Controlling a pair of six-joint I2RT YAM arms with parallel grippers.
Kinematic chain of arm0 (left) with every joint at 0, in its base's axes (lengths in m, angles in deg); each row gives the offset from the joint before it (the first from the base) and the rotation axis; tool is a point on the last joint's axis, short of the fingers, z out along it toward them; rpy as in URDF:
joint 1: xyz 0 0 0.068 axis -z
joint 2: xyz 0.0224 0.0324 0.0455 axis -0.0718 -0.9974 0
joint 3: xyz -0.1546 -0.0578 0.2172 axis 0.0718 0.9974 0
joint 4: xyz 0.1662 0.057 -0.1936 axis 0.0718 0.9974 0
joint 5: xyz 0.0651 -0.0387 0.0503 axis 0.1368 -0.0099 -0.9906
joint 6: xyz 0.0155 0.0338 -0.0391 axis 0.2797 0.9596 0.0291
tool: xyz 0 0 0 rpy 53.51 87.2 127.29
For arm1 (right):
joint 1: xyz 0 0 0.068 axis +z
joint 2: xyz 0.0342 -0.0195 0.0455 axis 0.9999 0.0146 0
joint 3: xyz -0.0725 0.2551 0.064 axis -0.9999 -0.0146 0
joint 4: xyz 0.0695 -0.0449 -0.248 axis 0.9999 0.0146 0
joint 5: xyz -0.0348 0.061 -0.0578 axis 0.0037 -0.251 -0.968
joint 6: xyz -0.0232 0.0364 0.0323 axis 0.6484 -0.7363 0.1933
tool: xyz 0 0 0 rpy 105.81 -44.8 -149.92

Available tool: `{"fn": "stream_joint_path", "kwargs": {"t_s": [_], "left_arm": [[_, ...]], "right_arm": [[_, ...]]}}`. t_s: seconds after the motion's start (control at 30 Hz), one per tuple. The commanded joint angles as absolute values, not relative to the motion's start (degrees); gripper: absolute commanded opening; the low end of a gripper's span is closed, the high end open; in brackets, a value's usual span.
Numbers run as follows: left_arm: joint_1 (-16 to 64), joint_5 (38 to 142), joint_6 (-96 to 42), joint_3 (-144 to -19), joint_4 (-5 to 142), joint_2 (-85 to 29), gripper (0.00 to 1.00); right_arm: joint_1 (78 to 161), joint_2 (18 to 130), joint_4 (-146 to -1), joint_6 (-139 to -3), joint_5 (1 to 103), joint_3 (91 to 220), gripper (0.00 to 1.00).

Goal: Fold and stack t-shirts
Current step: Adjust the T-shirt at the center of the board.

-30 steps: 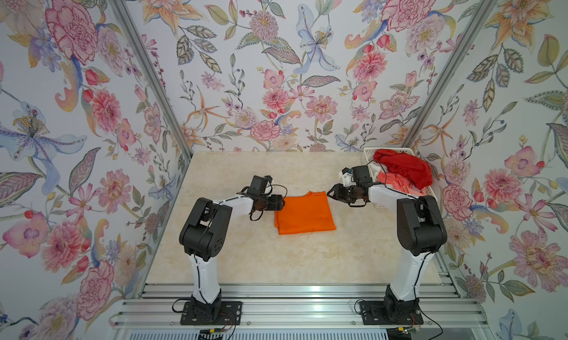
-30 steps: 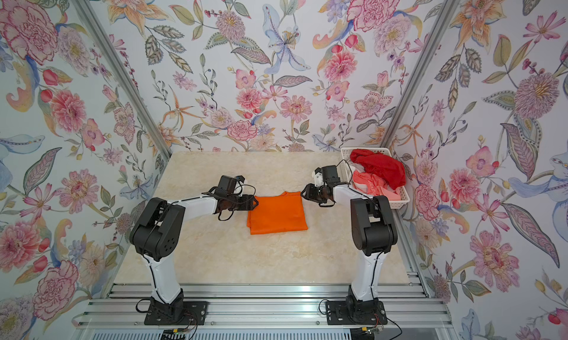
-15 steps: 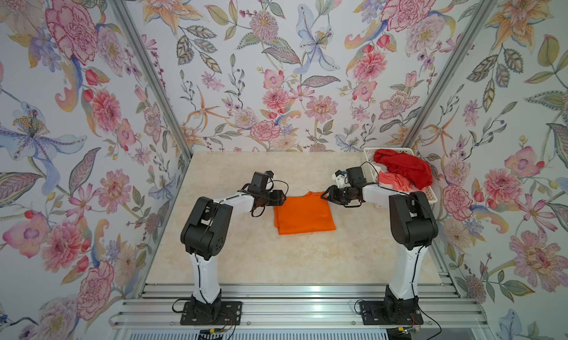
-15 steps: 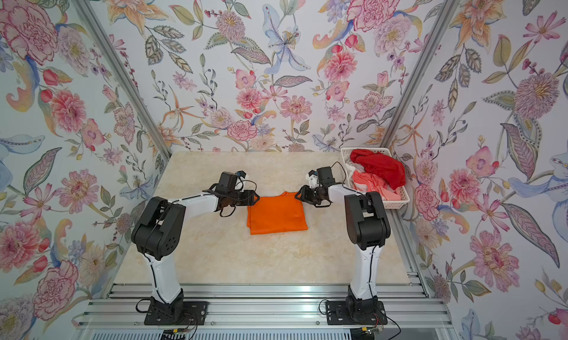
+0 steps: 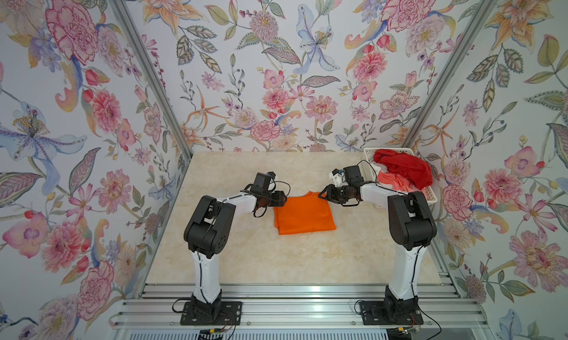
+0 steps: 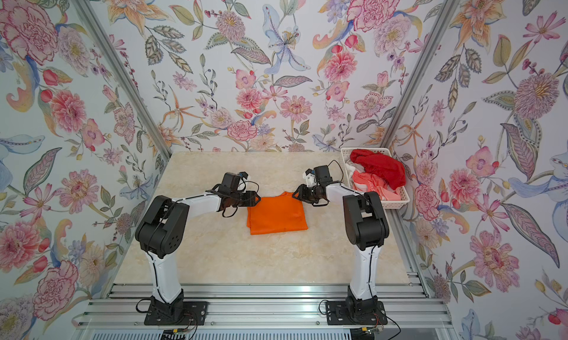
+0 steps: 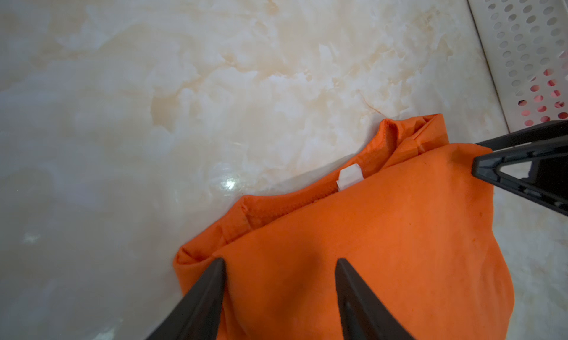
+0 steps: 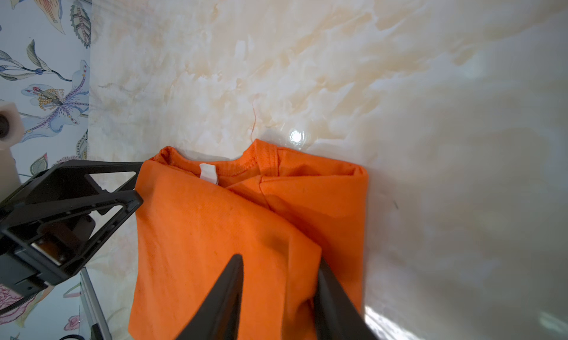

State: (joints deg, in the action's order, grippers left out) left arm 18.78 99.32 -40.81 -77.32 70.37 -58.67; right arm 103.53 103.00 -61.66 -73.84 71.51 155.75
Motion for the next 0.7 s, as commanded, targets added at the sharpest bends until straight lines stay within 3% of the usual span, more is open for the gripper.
{"fn": "stream_joint_path", "kwargs": {"t_s": [0.0,0.2,0.37,0.67], "left_arm": [[19.13,94.61,-39.52,-75.25,71.5,-56.0,0.61],[19.12,94.93,-39.36,-76.26,72.48,-56.95,0.61],[19.81,97.15,-39.67,-78.22,72.31,-58.77,0.6],[20.76,99.7,-39.33,-80.36,72.47,-59.48,0.59]], "right_arm": [[104.24,103.76,-59.96,-72.7,70.5,157.31,0.39],[104.93,103.76,-59.44,-72.22,70.15,157.61,0.39],[105.11,103.56,-59.05,-71.78,69.71,157.67,0.27],[105.23,102.54,-58.82,-70.88,69.02,157.18,0.26]]}}
